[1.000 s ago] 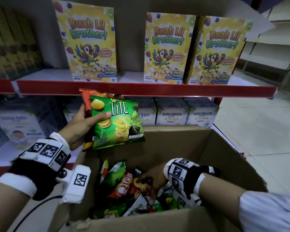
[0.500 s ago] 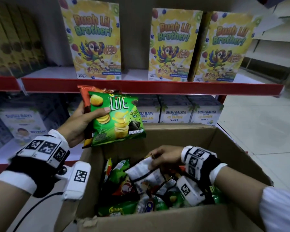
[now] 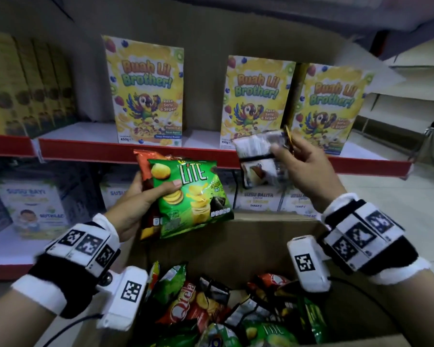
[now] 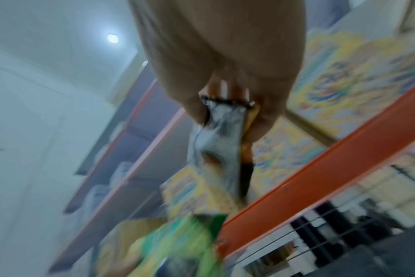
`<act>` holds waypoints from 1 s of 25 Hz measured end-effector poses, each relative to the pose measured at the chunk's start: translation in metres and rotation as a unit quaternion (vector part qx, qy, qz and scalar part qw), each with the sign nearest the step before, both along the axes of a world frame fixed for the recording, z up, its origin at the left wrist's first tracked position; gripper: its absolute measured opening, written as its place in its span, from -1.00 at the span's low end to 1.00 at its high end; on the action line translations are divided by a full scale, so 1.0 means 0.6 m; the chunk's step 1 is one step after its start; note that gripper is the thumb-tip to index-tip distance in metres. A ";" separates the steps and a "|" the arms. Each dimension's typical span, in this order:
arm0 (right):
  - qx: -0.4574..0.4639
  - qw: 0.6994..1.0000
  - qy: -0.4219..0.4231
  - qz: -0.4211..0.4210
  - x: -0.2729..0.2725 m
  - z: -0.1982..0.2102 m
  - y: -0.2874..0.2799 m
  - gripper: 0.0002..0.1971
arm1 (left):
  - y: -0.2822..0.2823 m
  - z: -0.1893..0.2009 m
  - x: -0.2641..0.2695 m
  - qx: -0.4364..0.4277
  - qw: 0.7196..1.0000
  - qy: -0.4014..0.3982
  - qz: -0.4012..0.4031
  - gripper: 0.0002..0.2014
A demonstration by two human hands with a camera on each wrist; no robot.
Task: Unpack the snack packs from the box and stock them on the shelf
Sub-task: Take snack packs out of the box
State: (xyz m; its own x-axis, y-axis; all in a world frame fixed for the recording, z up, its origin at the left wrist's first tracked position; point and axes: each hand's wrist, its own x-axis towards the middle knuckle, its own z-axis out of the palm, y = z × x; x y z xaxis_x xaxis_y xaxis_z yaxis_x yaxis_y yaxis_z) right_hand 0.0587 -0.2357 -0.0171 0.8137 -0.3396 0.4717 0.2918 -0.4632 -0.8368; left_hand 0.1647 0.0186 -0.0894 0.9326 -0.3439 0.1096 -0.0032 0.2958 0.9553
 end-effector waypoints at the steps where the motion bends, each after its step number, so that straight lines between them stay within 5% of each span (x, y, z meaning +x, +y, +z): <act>1: -0.037 0.997 -0.068 0.004 -0.003 0.004 0.018 -0.74 | -0.007 0.001 -0.003 -0.002 1.000 0.001 -0.001 -0.29; 3: -0.171 0.977 -0.124 0.007 -0.011 -0.012 0.052 -0.65 | -0.021 0.006 -0.008 -0.010 1.000 -0.002 -0.007 -0.33; 6: -0.319 0.944 -0.059 0.062 -0.018 -0.052 0.077 -0.48 | -0.033 0.017 -0.009 -0.041 0.999 0.007 -0.007 -0.31; 9: -0.199 0.974 -0.009 0.110 -0.019 -0.073 0.084 -0.62 | -0.032 0.017 -0.006 -0.055 0.998 0.003 0.011 -0.22; 12: -0.070 0.996 -0.039 0.048 -0.009 -0.068 0.080 -0.72 | -0.032 0.007 -0.007 -0.033 0.999 -0.012 0.012 -0.12; 15: -0.021 0.998 0.050 0.004 -0.003 -0.057 0.064 -0.19 | -0.037 0.005 -0.008 -0.038 0.999 -0.032 0.001 -0.12; 17: 0.057 0.993 0.098 0.031 -0.002 -0.051 0.057 -0.01 | -0.040 0.006 -0.008 -0.044 0.998 -0.052 0.009 -0.11; 21: 0.106 0.989 0.062 0.085 0.003 -0.043 0.042 -0.45 | -0.046 0.015 -0.009 -0.076 0.994 -0.073 0.042 -0.19; 25: 0.133 0.981 0.031 0.136 0.009 -0.044 0.036 -0.42 | -0.052 0.030 -0.005 -0.093 0.989 -0.095 0.066 -0.37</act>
